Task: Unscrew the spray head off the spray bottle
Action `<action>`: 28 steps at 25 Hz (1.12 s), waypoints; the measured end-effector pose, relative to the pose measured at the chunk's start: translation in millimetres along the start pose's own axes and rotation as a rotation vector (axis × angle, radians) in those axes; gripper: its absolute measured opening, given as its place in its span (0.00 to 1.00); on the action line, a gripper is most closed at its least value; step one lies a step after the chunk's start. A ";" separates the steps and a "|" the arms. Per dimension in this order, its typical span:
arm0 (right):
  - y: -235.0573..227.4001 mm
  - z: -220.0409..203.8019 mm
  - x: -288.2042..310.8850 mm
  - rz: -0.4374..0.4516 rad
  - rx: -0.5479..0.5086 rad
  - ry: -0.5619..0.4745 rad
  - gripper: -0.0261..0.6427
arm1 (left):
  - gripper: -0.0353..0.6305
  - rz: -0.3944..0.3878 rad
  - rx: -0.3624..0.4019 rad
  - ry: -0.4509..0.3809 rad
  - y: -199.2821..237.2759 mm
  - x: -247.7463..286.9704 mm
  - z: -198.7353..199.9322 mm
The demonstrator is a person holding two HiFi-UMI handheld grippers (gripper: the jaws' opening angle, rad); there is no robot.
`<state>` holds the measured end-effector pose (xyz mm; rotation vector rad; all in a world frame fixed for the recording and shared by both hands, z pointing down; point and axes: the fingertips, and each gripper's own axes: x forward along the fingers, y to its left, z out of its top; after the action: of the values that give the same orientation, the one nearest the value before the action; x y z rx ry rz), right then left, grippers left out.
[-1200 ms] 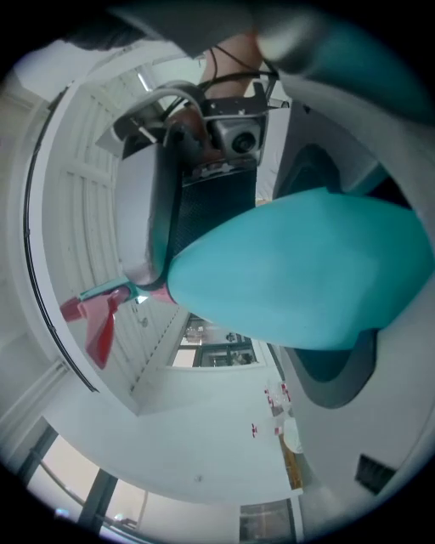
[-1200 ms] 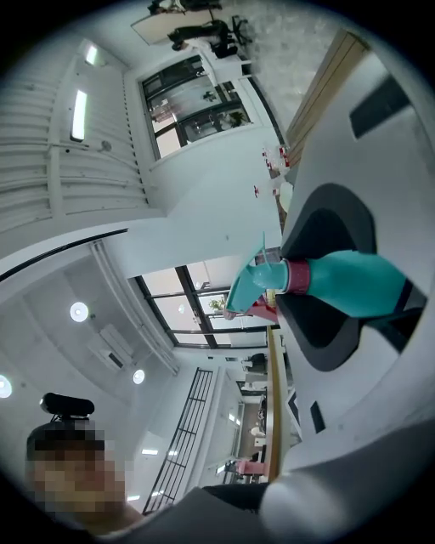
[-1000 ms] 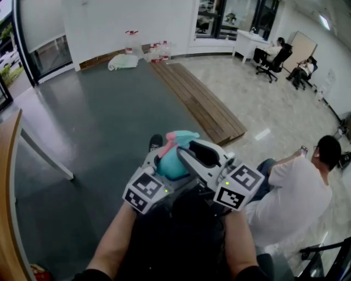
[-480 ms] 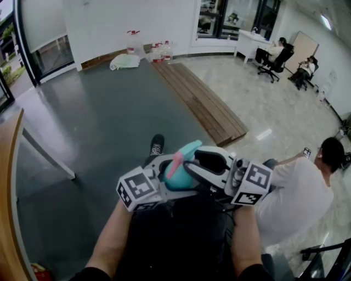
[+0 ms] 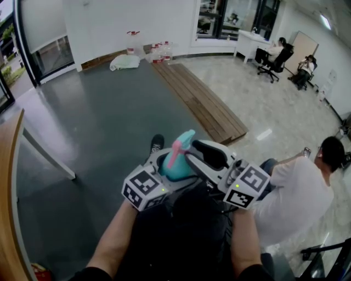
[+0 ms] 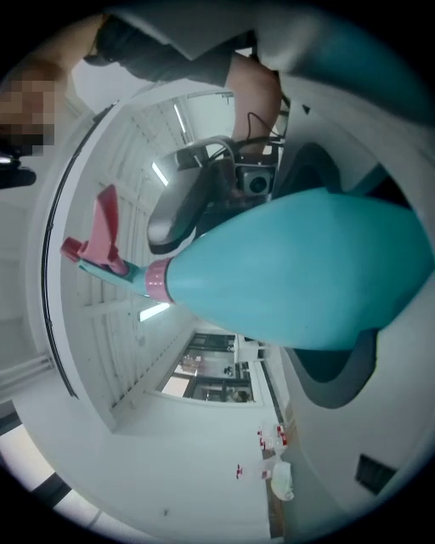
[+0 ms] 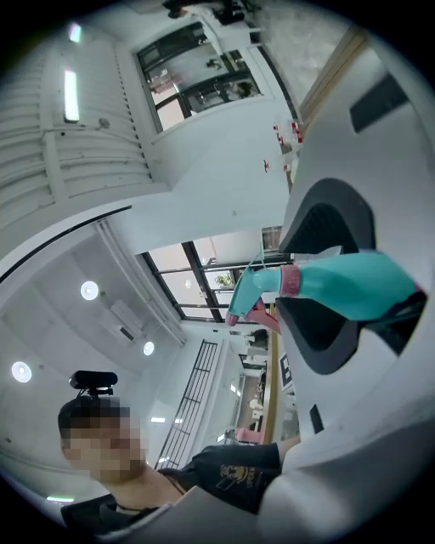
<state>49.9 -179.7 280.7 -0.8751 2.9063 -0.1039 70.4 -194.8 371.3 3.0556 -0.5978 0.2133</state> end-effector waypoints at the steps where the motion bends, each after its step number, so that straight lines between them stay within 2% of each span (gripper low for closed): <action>1: -2.7 -0.8 -1.9 -0.020 0.011 -0.003 0.28 | 0.72 0.041 0.001 0.004 6.2 0.3 -0.8; 6: 5.8 1.8 -4.8 -0.093 0.044 -0.028 0.28 | 0.72 0.228 0.038 0.052 28.7 0.0 -6.9; 9: 10.1 11.1 -3.4 -0.117 0.076 -0.070 0.33 | 0.72 0.286 0.038 0.075 36.1 1.9 -12.3; 12: 13.0 11.0 5.0 -0.127 0.091 -0.063 0.35 | 0.72 0.319 0.027 0.088 41.6 2.6 -18.9; 16: 10.0 3.8 14.9 -0.166 0.089 -0.026 0.35 | 0.72 0.338 0.037 0.088 42.1 0.8 -19.7; 19: 9.8 1.9 10.6 -0.164 0.080 -0.018 0.35 | 0.72 0.325 0.047 0.081 37.6 2.4 -17.6; 28: 1.8 2.7 -0.9 -0.164 0.061 -0.023 0.35 | 0.72 0.293 -0.003 0.040 41.4 -3.6 -16.1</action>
<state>50.1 -177.8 278.0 -1.0955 2.7901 -0.1932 49.4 -231.1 386.4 2.9393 -1.0406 0.2762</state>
